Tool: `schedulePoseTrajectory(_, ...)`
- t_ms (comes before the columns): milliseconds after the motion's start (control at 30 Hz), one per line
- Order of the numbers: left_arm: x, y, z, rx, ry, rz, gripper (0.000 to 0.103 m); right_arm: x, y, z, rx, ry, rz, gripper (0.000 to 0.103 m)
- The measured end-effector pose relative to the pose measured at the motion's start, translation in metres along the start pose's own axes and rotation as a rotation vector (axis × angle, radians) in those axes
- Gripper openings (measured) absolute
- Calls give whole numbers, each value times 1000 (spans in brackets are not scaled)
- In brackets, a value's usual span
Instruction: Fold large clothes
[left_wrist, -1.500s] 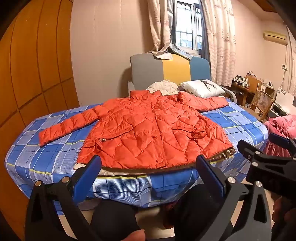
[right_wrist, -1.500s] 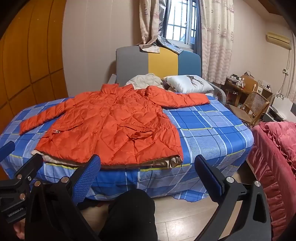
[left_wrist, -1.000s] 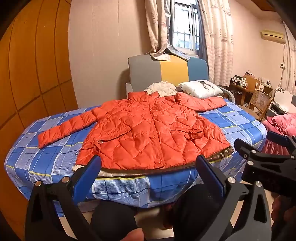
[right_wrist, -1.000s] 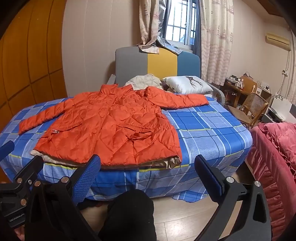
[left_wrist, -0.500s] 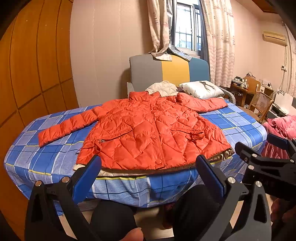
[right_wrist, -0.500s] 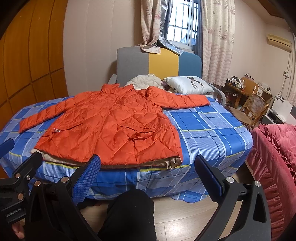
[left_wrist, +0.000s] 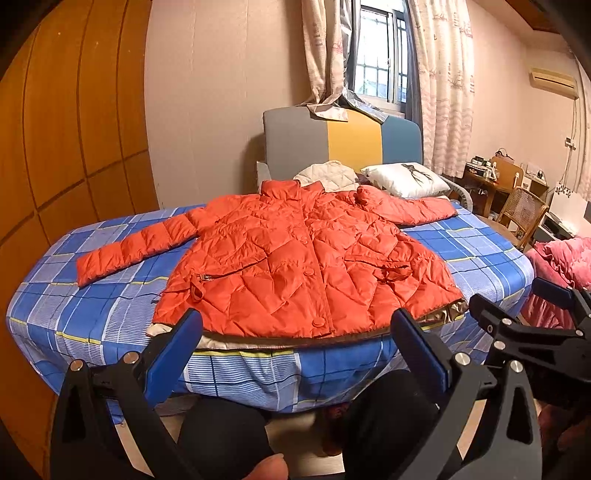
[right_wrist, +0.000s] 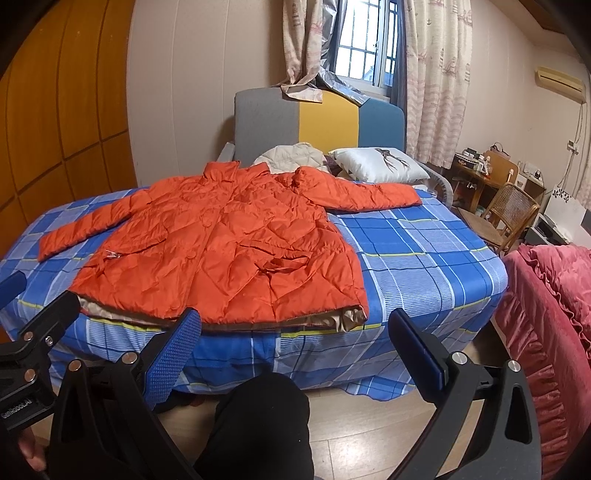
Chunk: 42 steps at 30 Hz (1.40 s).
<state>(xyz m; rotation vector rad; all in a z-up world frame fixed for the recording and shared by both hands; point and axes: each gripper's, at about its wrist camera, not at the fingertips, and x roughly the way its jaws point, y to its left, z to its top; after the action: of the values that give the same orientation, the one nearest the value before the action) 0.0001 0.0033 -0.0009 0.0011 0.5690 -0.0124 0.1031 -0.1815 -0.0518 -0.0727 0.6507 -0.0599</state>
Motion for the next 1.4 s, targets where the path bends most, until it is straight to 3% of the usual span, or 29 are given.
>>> schedulePoseTrajectory(1400,12,8,-3,-30,37,5,101,14,-2,-7,3,41,7,100)
